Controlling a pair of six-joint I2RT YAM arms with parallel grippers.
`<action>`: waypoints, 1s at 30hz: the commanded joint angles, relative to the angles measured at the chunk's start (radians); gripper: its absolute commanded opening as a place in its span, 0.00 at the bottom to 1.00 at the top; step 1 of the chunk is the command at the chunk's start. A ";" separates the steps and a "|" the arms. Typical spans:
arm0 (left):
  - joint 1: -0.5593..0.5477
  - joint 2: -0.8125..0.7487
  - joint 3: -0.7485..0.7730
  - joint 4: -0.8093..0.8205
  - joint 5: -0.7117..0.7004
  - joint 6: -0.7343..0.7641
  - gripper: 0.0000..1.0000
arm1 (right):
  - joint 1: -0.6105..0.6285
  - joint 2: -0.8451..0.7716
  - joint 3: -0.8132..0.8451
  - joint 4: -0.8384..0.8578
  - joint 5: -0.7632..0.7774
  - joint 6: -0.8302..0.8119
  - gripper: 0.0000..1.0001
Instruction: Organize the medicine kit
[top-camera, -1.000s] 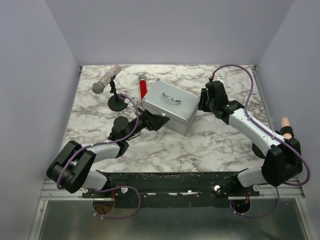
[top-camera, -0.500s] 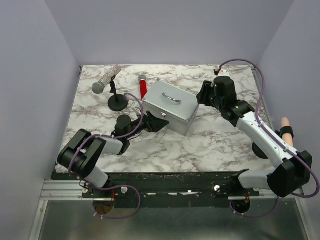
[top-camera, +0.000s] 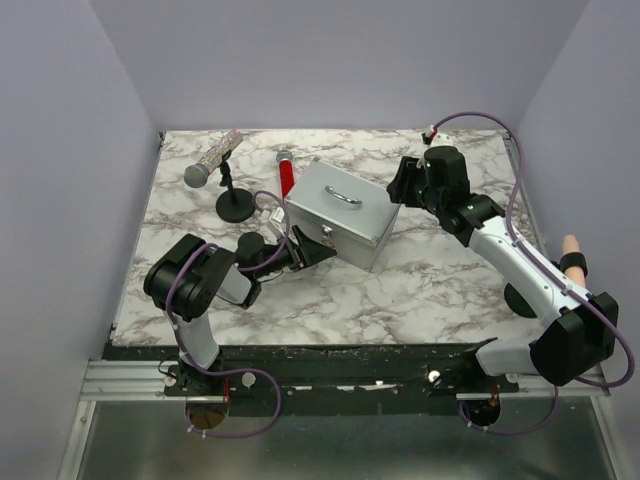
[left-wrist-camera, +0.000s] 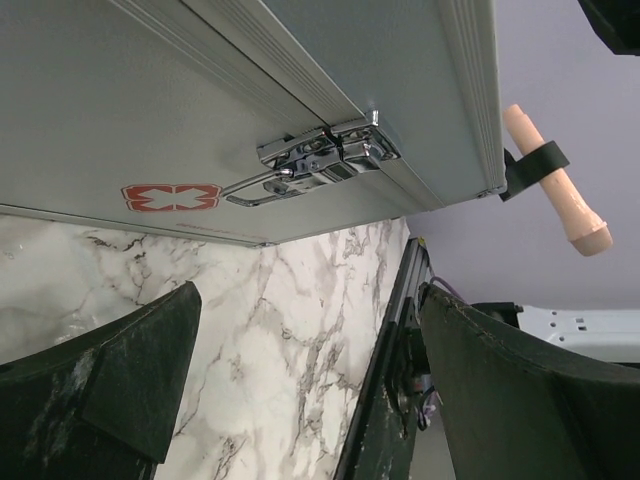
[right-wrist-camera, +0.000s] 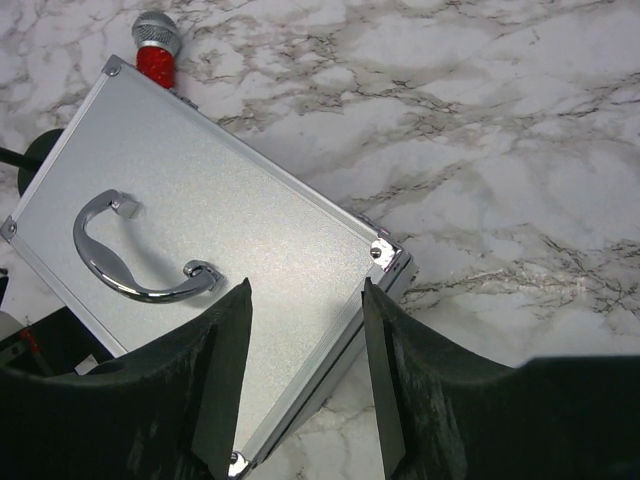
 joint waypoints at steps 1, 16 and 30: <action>0.012 -0.011 0.020 0.394 0.022 0.007 0.99 | -0.002 0.044 0.037 0.018 -0.036 -0.007 0.57; 0.002 -0.005 0.054 0.369 -0.148 0.145 0.99 | -0.002 0.061 0.017 0.034 -0.065 -0.002 0.57; -0.052 0.036 0.138 0.394 -0.137 0.148 0.95 | -0.002 0.081 -0.004 0.034 -0.088 0.003 0.57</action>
